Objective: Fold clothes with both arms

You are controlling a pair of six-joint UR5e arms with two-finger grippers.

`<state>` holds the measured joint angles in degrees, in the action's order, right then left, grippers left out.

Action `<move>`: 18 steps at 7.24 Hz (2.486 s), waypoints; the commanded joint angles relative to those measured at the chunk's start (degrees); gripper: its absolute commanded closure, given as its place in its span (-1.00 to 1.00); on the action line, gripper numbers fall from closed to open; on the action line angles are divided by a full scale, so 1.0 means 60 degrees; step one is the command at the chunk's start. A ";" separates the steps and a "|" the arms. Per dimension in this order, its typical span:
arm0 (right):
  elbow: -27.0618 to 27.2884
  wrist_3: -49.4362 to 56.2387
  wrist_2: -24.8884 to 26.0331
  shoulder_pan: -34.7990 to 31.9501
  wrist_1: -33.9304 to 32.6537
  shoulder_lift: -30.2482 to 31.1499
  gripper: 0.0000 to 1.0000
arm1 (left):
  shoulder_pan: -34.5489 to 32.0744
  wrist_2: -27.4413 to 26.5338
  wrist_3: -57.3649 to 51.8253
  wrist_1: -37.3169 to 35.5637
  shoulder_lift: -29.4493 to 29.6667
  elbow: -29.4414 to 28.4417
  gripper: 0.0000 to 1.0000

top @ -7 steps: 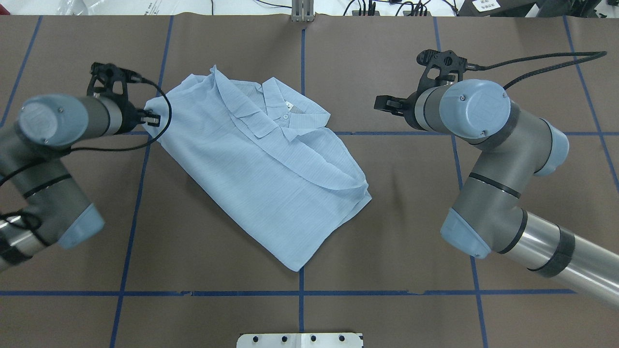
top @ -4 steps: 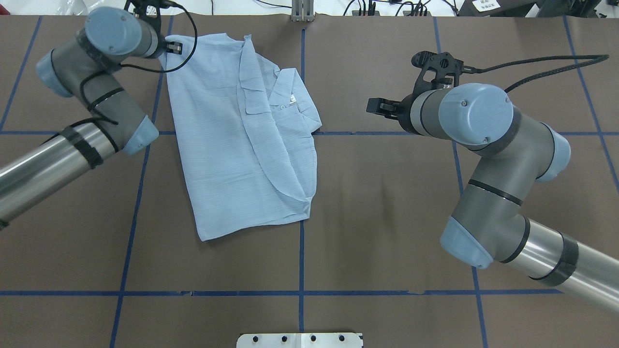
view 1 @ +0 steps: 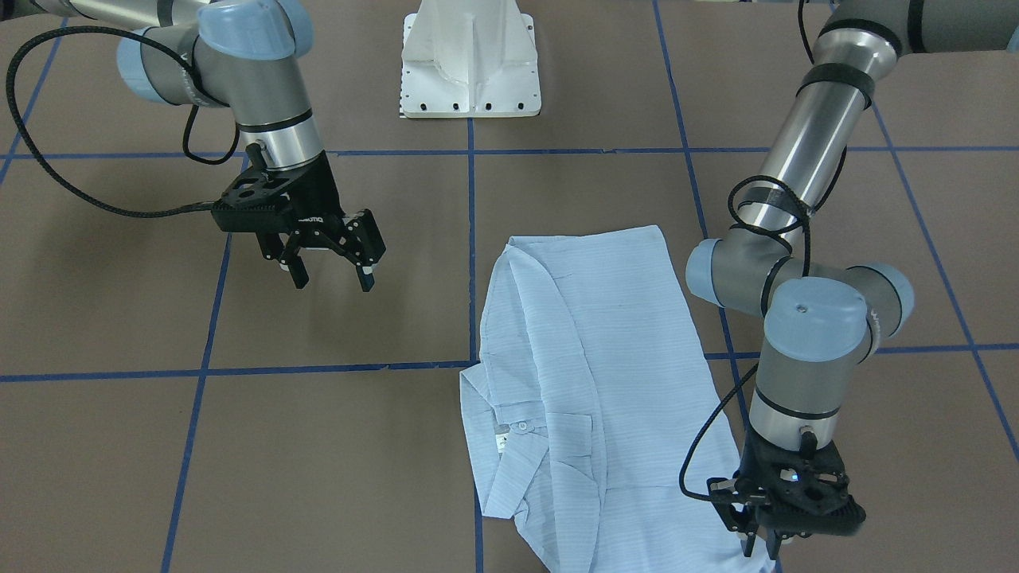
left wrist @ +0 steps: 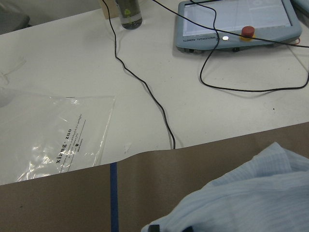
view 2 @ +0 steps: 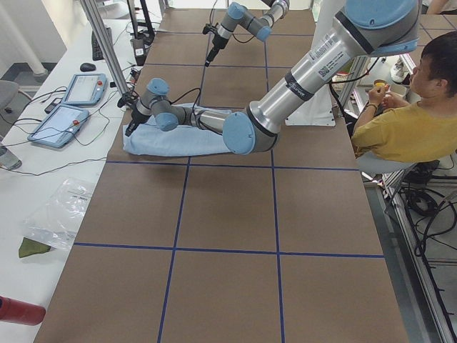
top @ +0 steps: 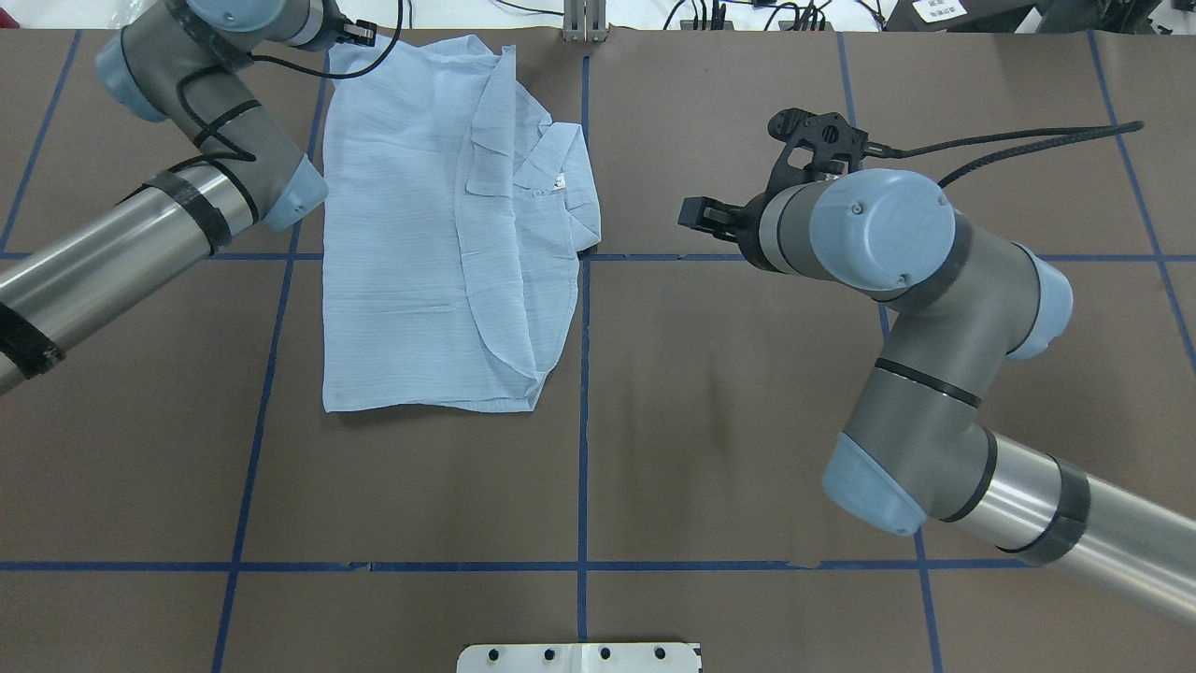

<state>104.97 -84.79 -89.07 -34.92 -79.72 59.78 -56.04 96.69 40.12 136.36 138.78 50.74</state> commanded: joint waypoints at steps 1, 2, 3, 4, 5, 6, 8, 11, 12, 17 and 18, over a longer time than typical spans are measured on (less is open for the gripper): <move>-0.1661 -0.1869 0.0078 0.0151 -0.1346 -0.2187 -0.99 | -0.0240 0.0904 -0.0242 -0.0022 -0.1210 0.1497 -1.00; -0.3211 -0.2647 0.0094 0.0195 -0.1304 -0.3287 -0.97 | -0.0240 0.0891 -0.0227 -0.0051 -0.1884 0.2462 -1.00; -0.4387 -0.3162 0.0500 0.0297 -0.1260 -0.4067 -0.95 | -0.0240 0.0906 -0.0198 -0.0051 -0.2340 0.3066 -1.00; -0.5312 -0.3399 0.0866 0.0399 -0.0390 -0.4292 -0.91 | -0.0226 0.0848 -0.0096 -0.0051 -0.2359 0.3087 -1.00; -0.6482 -0.3822 0.0914 0.0429 0.0605 -0.4643 -0.85 | -0.0196 0.0775 -0.0081 -0.0051 -0.2490 0.3145 -1.00; -0.7073 -0.3972 0.1045 0.0473 0.0746 -0.5052 -0.77 | -0.0182 0.0730 -0.0081 -0.0051 -0.2520 0.3175 -1.00; -0.7225 -0.4236 0.1220 0.0823 0.0733 -0.4998 -0.32 | -0.0182 0.0715 -0.0081 -0.0037 -0.2535 0.3204 -1.00; -0.7752 -0.4237 0.1427 0.1088 0.0689 -0.5027 -0.27 | -0.0094 0.0512 -0.0066 -0.0037 -0.2535 0.3204 -1.00; -0.7869 -0.4208 0.1528 0.1161 0.0674 -0.5027 -0.23 | -0.0094 0.0510 -0.0066 -0.0037 -0.2535 0.3219 -1.00; -0.7929 -0.4135 0.1940 0.1221 0.0718 -0.5056 1.00 | -0.0079 0.0496 -0.0081 -0.0037 -0.2550 0.3234 -1.00; -0.7784 -0.4134 0.1939 0.1206 0.0718 -0.5100 1.00 | -0.0079 0.0496 -0.0081 -0.0037 -0.2593 0.3248 -1.00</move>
<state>57.58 -109.72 -77.49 -27.60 -75.48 29.39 -56.51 99.67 39.64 136.14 123.44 70.15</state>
